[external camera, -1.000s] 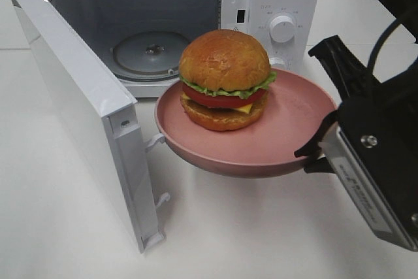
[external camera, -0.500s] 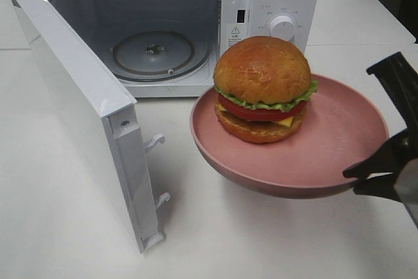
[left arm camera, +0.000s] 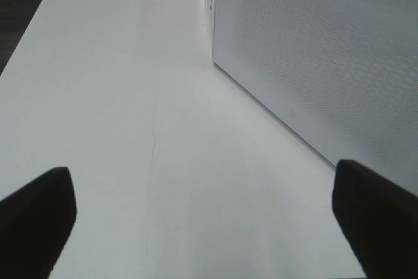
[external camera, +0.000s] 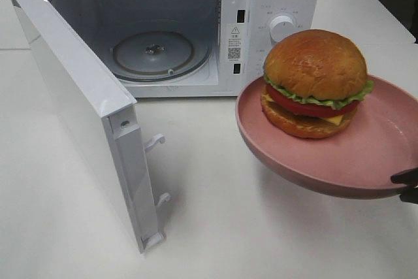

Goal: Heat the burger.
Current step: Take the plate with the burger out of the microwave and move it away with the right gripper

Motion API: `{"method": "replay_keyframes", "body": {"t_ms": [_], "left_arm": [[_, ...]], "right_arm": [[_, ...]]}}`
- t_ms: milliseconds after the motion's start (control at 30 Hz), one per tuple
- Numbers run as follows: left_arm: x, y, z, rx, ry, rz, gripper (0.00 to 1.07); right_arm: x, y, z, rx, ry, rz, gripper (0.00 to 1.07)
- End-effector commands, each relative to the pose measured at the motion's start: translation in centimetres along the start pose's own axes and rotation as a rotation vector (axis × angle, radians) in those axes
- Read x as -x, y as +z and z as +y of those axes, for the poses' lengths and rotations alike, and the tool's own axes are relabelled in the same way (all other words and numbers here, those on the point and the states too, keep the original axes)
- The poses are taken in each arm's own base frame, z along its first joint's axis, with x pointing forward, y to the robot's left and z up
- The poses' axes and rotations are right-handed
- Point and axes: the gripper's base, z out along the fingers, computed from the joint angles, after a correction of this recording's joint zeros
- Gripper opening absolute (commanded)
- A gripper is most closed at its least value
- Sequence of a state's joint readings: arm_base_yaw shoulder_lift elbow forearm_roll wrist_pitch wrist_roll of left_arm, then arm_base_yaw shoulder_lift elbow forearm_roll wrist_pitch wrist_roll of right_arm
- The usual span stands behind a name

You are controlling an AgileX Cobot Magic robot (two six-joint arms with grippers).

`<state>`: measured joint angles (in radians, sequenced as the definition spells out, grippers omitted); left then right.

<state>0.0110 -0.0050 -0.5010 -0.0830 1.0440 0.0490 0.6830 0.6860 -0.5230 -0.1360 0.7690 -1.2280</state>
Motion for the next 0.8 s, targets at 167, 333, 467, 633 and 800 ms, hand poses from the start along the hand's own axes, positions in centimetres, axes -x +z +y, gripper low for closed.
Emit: {"method": "replay_keyframes", "body": {"t_ms": [167,333,467,633,800], "left_arm": [[-0.1,-0.2,0.0,0.001,-0.002,-0.029,1.0],[-0.1,-0.2,0.0,0.001,-0.002,-0.029,1.0],[-0.1,-0.2,0.0,0.001,-0.002,-0.029,1.0],[-0.1,-0.2,0.0,0.001,-0.002,-0.029,1.0],[-0.1,-0.2,0.0,0.001,-0.002,-0.029,1.0]], "right_arm": [[-1.3,-0.2,0.3,-0.06,0.119,0.118,0.0],[-2.1,-0.2,0.3,-0.08,0.217,0.206,0.0],[-2.9,-0.4,0.3,-0.115,0.357,0.279,0.0],[-3.4,-0.6,0.2,-0.155,0.488,0.337,0.0],[-4.1,-0.1,0.1,-0.158,0.625,0.453,0.0]]}}
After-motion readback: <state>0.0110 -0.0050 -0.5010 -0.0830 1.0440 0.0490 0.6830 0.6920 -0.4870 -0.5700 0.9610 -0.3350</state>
